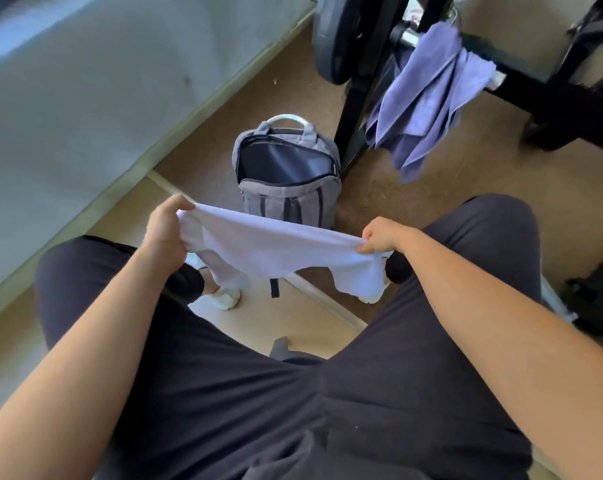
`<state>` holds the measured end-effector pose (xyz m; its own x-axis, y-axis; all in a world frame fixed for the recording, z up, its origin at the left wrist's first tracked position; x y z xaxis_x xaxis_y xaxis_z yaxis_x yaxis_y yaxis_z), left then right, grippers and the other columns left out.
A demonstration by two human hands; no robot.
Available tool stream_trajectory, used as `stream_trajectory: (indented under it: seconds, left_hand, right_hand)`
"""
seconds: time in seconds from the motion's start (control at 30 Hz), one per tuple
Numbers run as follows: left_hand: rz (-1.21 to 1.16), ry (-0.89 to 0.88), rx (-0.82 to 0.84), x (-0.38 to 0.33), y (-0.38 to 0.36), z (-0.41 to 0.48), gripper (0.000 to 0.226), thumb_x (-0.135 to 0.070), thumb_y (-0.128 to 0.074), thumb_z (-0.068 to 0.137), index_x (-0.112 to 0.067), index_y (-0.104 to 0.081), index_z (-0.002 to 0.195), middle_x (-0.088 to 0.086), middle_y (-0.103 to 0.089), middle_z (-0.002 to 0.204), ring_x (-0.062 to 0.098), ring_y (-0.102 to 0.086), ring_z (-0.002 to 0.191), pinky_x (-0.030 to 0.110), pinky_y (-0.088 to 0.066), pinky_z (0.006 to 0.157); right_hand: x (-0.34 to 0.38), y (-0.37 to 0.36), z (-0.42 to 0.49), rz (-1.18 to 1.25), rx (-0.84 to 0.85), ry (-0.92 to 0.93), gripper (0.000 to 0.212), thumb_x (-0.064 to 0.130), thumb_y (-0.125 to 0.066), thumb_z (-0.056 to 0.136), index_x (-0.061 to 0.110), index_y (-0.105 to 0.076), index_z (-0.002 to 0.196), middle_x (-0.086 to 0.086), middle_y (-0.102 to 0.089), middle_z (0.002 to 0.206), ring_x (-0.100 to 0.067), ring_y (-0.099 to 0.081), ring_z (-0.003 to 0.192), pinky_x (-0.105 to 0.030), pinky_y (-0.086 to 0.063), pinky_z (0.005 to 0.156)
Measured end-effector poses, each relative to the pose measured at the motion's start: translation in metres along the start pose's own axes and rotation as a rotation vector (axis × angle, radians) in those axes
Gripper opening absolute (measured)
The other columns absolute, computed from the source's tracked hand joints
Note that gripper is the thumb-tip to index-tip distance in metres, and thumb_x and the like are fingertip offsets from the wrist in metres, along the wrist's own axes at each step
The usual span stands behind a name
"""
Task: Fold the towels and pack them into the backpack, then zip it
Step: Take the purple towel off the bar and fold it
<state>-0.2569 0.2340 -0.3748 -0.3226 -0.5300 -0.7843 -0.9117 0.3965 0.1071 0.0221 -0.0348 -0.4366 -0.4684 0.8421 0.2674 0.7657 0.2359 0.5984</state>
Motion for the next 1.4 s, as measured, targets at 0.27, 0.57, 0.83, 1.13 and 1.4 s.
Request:
stream_trajectory:
  seconds: [0.27, 0.57, 0.83, 1.13, 1.4]
  left_hand:
    - [0.363, -0.221, -0.039, 0.018, -0.010, 0.013, 0.031, -0.024, -0.069, 0.093, -0.020, -0.048, 0.070, -0.001, -0.043, 0.066, 0.018, -0.039, 0.061, 0.033, -0.032, 0.056]
    - [0.147, -0.233, 0.278, 0.026, -0.053, -0.035, 0.011, -0.027, -0.072, 0.091, -0.022, -0.066, 0.083, 0.004, -0.068, 0.080, 0.017, -0.061, 0.068, 0.030, -0.048, 0.063]
    - [0.196, -0.307, 0.590, 0.044, -0.101, -0.078, 0.023, -0.013, -0.072, 0.090, -0.011, -0.064, 0.112, 0.014, -0.066, 0.087, 0.019, -0.064, 0.081, 0.032, -0.054, 0.072]
    - [0.162, -0.232, 0.527, 0.046, -0.101, -0.071, 0.017, 0.003, -0.056, 0.096, -0.001, -0.069, 0.106, 0.018, -0.077, 0.101, 0.025, -0.074, 0.089, 0.038, -0.059, 0.077]
    - [0.025, -0.087, 0.435, 0.047, -0.089, -0.056, 0.006, -0.007, -0.063, 0.094, -0.013, -0.061, 0.096, 0.012, -0.057, 0.085, 0.026, -0.055, 0.077, 0.034, -0.048, 0.066]
  right_hand:
    - [0.029, 0.020, -0.016, 0.378, -0.353, 0.057, 0.051, 0.035, -0.051, 0.103, 0.018, -0.034, 0.059, 0.000, -0.037, 0.060, -0.018, -0.036, 0.059, -0.031, -0.025, 0.052]
    - [0.065, 0.018, -0.042, 0.843, -0.367, 0.285, 0.047, 0.035, -0.061, 0.098, 0.011, -0.044, 0.060, -0.011, -0.039, 0.067, -0.022, -0.038, 0.067, -0.036, -0.029, 0.065]
    - [0.102, -0.008, -0.074, 0.867, -0.139, 0.544, 0.036, 0.028, -0.059, 0.101, 0.010, -0.064, 0.071, -0.006, -0.050, 0.069, -0.016, -0.046, 0.069, -0.031, -0.040, 0.068]
    - [0.112, -0.025, -0.083, 0.534, 0.067, 0.639, 0.084, -0.001, -0.068, 0.088, 0.041, -0.036, 0.153, -0.001, -0.062, 0.123, -0.015, -0.062, 0.106, -0.024, -0.057, 0.087]
    - [0.090, -0.005, -0.070, 0.861, -0.324, 0.473, 0.030, -0.005, -0.077, 0.081, 0.006, -0.075, 0.109, -0.003, -0.072, 0.084, -0.006, -0.065, 0.073, -0.024, -0.052, 0.072]
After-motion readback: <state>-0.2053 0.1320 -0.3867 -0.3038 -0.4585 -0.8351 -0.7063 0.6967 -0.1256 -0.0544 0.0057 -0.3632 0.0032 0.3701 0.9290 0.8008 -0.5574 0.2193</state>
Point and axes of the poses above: each hand's wrist, its own z-axis towards the middle knuckle, its own y-axis out of the back of the hand, x = y × z, the point moved 3 cm from there along z, towards the middle knuckle
